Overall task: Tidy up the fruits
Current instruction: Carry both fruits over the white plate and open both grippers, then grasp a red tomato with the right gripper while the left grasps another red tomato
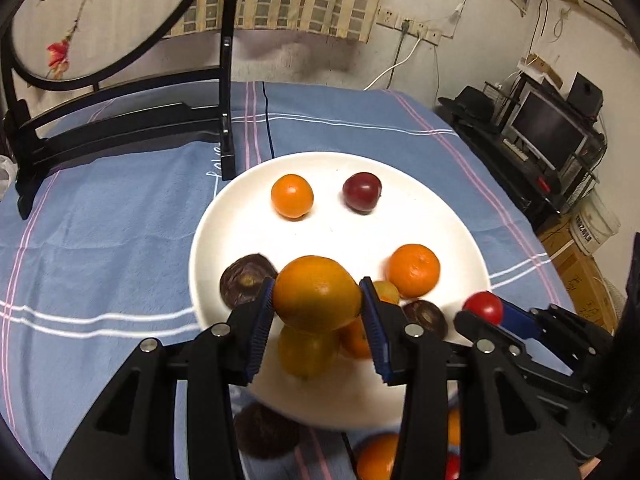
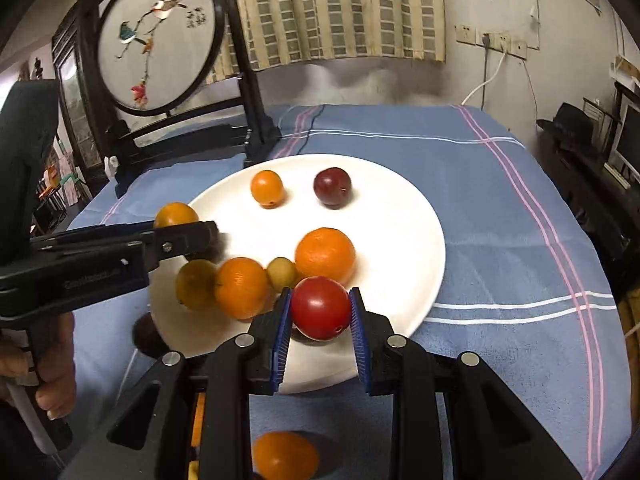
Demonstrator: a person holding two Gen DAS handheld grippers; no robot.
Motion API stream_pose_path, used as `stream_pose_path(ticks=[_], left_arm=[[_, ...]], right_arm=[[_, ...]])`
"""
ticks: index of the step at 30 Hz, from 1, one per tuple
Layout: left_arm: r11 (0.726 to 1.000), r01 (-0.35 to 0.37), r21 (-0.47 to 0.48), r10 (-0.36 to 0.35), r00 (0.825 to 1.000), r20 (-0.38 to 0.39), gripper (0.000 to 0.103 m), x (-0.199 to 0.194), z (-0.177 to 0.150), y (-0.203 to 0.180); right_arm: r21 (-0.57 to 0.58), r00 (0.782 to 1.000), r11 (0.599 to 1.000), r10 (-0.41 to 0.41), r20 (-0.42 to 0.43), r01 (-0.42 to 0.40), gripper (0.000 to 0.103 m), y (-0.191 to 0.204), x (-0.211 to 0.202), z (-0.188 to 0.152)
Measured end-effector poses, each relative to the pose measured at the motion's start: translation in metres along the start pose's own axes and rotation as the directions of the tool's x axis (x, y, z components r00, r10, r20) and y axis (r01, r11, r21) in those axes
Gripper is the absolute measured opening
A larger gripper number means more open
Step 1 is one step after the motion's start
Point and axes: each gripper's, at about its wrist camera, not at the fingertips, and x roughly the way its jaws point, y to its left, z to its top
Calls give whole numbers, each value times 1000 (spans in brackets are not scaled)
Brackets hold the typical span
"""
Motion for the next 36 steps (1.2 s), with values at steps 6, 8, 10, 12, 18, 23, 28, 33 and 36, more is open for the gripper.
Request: stream_pose_path(ticks=[6, 8, 10, 12, 18, 23, 28, 33, 36], left_arm=[[1000, 2, -18, -2, 1000, 13, 69, 11, -1, -2], [1000, -23, -9, 24, 999, 48, 72, 1, -5, -3], [999, -31, 20, 30, 998, 57, 72, -11, -11, -4], [999, -26, 22, 24, 998, 65, 73, -23, -17, -2], [999, -26, 35, 23, 997, 71, 81, -62, -53, 7], [996, -38, 77, 31, 996, 88, 87, -88, -86, 7], [995, 0, 104, -6, 998, 66, 89, -97, -116, 7], [998, 2, 58, -4, 999, 40, 89, -96, -131, 23], [999, 2, 40, -4, 999, 50, 89, -102, -134, 28]], right_arm=[[38, 1000, 999, 12, -21, -11, 54, -8, 13, -6], [36, 1000, 999, 23, -20, -22, 54, -8, 10, -7], [43, 1000, 999, 31, -2, -31, 55, -7, 3, -8], [31, 999, 999, 35, 10, -35, 55, -4, -3, -9], [14, 999, 999, 39, 28, -40, 57, -1, -22, -16], [4, 998, 998, 61, 26, -61, 64, 5, -50, -41], [-21, 997, 997, 77, 7, -77, 64, 11, -81, -77], [-68, 994, 992, 105, -44, -108, 64, 30, -97, -108], [-97, 988, 987, 117, -99, -127, 64, 47, -93, -120]])
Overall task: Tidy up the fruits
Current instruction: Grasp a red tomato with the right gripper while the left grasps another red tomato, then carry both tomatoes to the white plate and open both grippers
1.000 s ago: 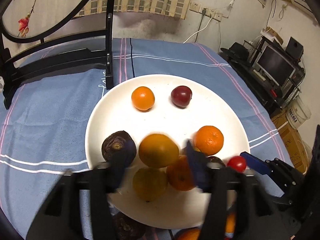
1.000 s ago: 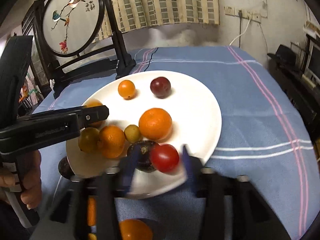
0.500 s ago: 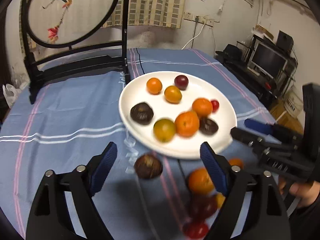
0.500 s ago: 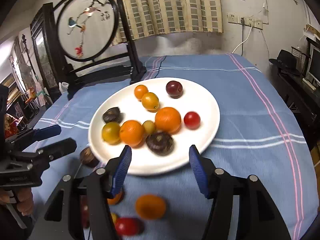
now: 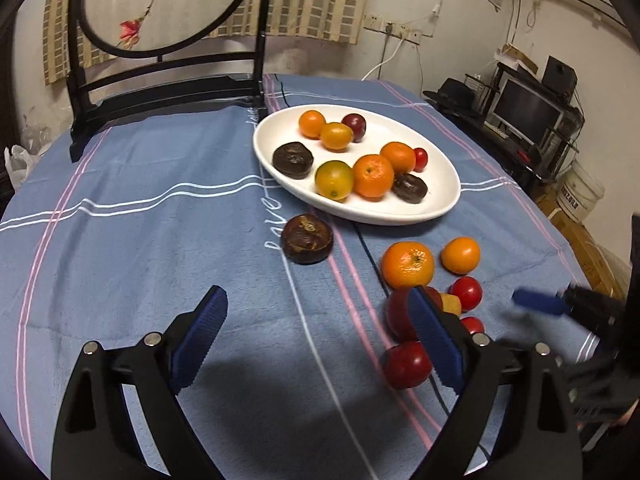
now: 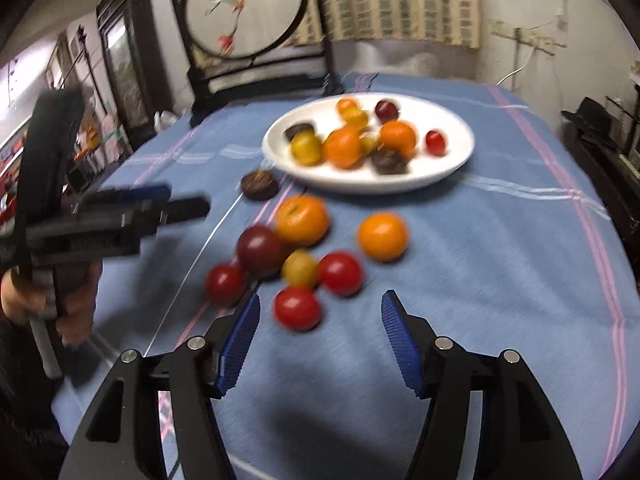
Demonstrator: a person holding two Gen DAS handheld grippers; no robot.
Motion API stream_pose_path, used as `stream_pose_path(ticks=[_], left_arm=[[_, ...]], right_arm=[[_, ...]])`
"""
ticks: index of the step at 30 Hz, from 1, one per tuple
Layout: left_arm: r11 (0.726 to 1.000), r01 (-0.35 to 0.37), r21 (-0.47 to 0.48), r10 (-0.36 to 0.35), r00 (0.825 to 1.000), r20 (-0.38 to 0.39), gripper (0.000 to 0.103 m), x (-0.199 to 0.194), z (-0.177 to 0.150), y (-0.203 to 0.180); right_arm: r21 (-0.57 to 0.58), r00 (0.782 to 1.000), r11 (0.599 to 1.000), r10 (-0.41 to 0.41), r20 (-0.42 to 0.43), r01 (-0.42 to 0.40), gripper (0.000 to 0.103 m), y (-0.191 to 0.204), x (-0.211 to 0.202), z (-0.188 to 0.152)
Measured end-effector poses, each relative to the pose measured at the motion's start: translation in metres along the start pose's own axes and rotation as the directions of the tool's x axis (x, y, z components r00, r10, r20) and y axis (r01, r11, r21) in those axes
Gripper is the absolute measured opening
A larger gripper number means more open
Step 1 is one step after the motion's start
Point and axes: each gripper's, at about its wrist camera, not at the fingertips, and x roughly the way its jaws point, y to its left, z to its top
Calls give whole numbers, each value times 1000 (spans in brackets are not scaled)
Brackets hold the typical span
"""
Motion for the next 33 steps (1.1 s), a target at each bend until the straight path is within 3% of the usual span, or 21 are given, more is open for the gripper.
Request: stream_pose_path(ticks=[5, 8, 9, 10, 17, 20, 24, 27, 31, 33], left_arm=[[1000, 4, -8, -4, 1000, -5, 89, -3, -4, 4], [1000, 3, 4, -3, 1000, -8, 89, -3, -4, 3], [1000, 3, 8, -3, 1000, -8, 89, -4, -5, 2], [1000, 6, 13, -6, 1000, -9, 89, -4, -5, 0], [996, 45, 76, -42, 998, -41, 89, 0, -13, -17], [990, 107, 91, -102, 993, -64, 89, 1, -19, -28], [981, 141, 133, -129, 987, -95, 85, 5, -27, -43], [974, 131, 185, -113, 988, -106, 76, 12, -33, -54], [961, 165, 220, -130, 978, -163, 46, 25, -38, -62], [958, 155, 240, -115, 978, -174, 39, 30, -40, -65]], right_arm=[[-34, 999, 999, -15, -44, 14, 61, 21, 17, 2], [-75, 995, 995, -67, -74, 62, 43, 31, 30, 4], [-71, 993, 994, -92, -79, 86, 31, 30, 32, 7], [-58, 993, 994, -99, -69, 95, 29, 27, 31, 9], [-21, 997, 998, -65, -40, 65, 29, 14, 13, 0], [4, 997, 998, -65, -32, 65, 29, 2, 6, -6], [23, 997, 998, -60, -37, 61, 29, -7, 2, -14], [38, 998, 998, -52, -37, 54, 29, -12, -1, -18], [44, 998, 998, -47, -31, 48, 29, -12, -2, -18], [44, 999, 998, -45, -31, 46, 29, -11, -1, -18]])
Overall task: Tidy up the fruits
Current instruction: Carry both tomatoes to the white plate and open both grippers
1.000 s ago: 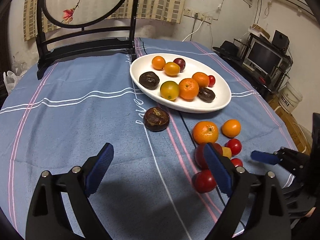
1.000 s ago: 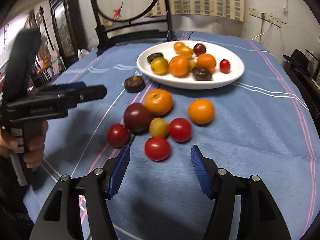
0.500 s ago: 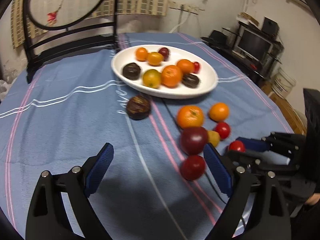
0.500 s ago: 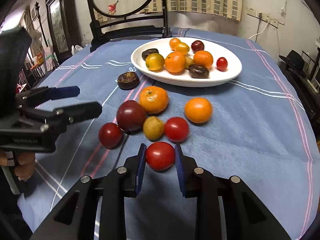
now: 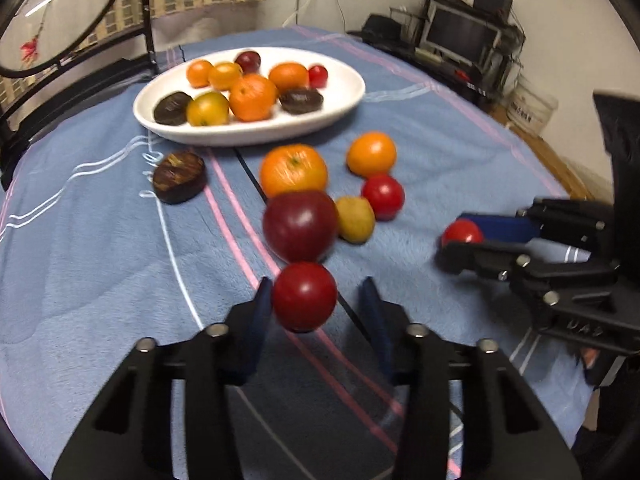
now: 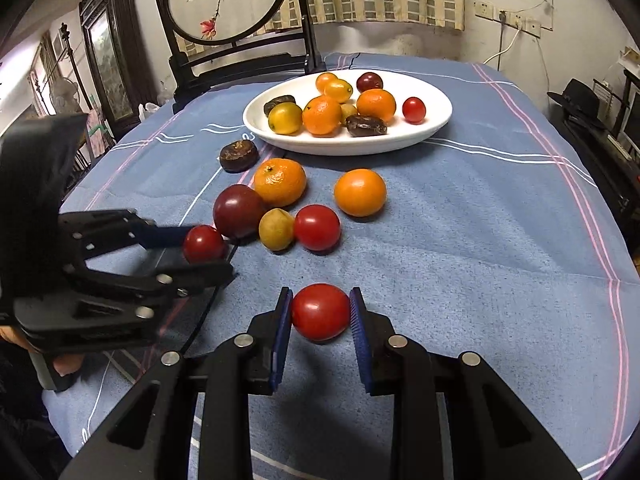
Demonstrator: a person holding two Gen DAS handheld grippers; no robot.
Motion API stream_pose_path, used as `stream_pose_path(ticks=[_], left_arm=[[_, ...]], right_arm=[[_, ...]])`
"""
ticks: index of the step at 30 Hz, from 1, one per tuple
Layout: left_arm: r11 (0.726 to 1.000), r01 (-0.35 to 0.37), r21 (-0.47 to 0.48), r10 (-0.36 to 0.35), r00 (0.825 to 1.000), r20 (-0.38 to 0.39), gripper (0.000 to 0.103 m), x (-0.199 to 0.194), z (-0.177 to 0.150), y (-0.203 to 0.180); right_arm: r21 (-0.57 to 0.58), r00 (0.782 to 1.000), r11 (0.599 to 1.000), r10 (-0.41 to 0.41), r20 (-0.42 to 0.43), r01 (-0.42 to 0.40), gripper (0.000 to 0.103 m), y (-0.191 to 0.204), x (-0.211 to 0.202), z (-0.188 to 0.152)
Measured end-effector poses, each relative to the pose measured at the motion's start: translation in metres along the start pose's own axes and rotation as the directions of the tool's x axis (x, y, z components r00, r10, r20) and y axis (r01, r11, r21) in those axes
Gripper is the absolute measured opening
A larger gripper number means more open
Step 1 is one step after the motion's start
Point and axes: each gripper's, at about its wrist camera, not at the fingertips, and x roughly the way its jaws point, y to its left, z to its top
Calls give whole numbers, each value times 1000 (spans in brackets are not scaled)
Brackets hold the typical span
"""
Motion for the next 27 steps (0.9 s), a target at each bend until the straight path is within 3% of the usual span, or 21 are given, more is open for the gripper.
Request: stream_pose_path(ticks=[2, 6, 9, 17, 21, 27], left_arm=[[1000, -5, -1, 5, 1000, 17, 30, -2, 0, 1], [999, 23, -45, -22, 1000, 19, 29, -9, 2, 11], [996, 12, -92, -2, 995, 103, 29, -34, 10, 23], [989, -47, -142, 73, 980, 186, 29, -63, 61, 49], [974, -85, -208, 128, 971, 202, 29, -56, 91, 69], [963, -103, -251, 149, 974, 172, 29, -24, 126, 85]], right_arm=[[-2, 1000, 1000, 4, 3, -4, 29, 0, -1, 0], [-5, 1000, 1000, -3, 19, 3, 29, -1, -7, 2], [-10, 998, 1000, -18, 56, 18, 29, -4, -20, 11], [-45, 976, 999, -21, 218, 31, 29, -4, -49, 74], [-28, 973, 1000, 17, 231, -11, 29, -6, -37, 111], [-26, 983, 999, -28, 182, 33, 29, -8, 14, 140]])
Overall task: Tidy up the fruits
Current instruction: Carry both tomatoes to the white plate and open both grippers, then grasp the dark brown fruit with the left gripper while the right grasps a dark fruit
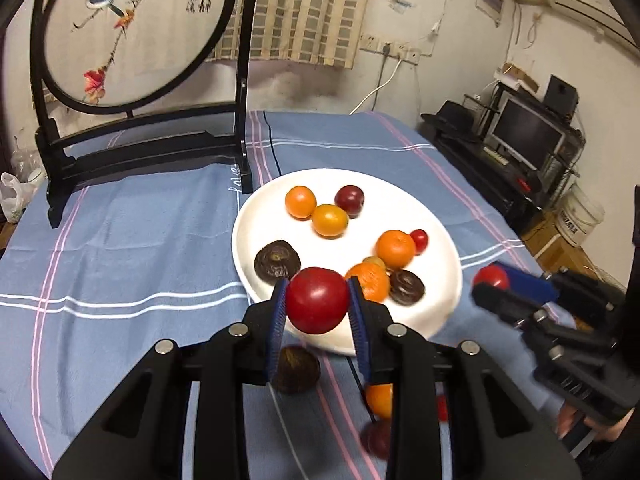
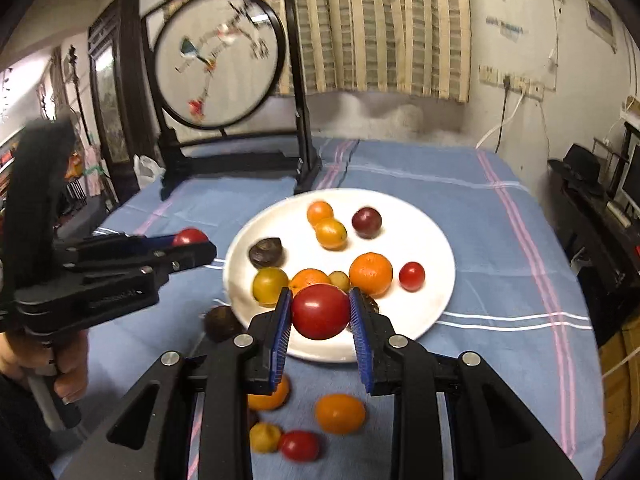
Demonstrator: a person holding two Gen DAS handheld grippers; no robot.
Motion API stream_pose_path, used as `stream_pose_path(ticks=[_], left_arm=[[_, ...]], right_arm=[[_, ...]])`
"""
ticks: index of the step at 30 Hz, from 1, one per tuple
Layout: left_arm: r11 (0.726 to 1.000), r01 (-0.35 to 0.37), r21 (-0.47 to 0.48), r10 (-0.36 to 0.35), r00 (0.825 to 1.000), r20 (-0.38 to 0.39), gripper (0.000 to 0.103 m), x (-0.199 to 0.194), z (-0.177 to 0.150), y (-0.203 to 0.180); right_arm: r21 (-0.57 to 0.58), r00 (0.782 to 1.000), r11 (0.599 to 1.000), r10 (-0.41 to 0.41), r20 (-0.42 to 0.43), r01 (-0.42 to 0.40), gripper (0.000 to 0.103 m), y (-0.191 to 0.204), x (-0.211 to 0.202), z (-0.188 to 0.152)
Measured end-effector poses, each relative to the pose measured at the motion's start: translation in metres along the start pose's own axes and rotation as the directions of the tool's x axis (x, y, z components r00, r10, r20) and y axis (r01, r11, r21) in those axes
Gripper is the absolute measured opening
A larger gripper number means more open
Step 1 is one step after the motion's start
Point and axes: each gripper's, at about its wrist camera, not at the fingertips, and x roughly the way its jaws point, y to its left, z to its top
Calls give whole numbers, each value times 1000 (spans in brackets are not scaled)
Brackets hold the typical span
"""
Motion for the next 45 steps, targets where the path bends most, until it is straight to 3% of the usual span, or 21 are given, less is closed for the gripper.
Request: stream_pose_path(ticks=[8, 11, 15, 20, 24, 32, 37, 43, 45], left_arm=[[1000, 1, -9, -2, 998, -62, 29, 53, 7, -9], [1000, -7, -20, 5, 997, -77, 30, 67, 8, -12], [999, -25, -30, 24, 998, -52, 58, 65, 9, -13], [999, -7, -48, 5, 999, -42, 62, 44, 1, -6], [997, -20, -70, 18, 1000, -24, 71, 20, -14, 2], [997, -62, -45, 60, 998, -34, 75, -5, -53, 9], [997, -51, -51, 47, 995, -90, 75, 9, -70, 11], [997, -74, -30, 71, 993, -91, 75, 26, -74, 9], [997, -79, -27, 76, 992, -97, 66, 35, -71, 9]], right_arm=[[79, 994, 997, 19, -110, -10, 31, -18, 54, -19], [100, 994, 995, 26, -106, -15, 47, -21, 59, -23], [111, 994, 993, 48, -99, -37, 52, -22, 55, -25], [124, 995, 991, 57, -77, -47, 59, -23, 45, -25], [124, 996, 991, 53, -72, -44, 60, -23, 39, -26], [108, 997, 993, 47, -59, -41, 61, -18, 22, -39], [123, 996, 992, 45, -74, -35, 66, -20, 14, -57], [162, 998, 987, 30, -48, -21, 69, -31, 0, -64], [161, 999, 987, 24, -42, -17, 70, -32, -1, -64]])
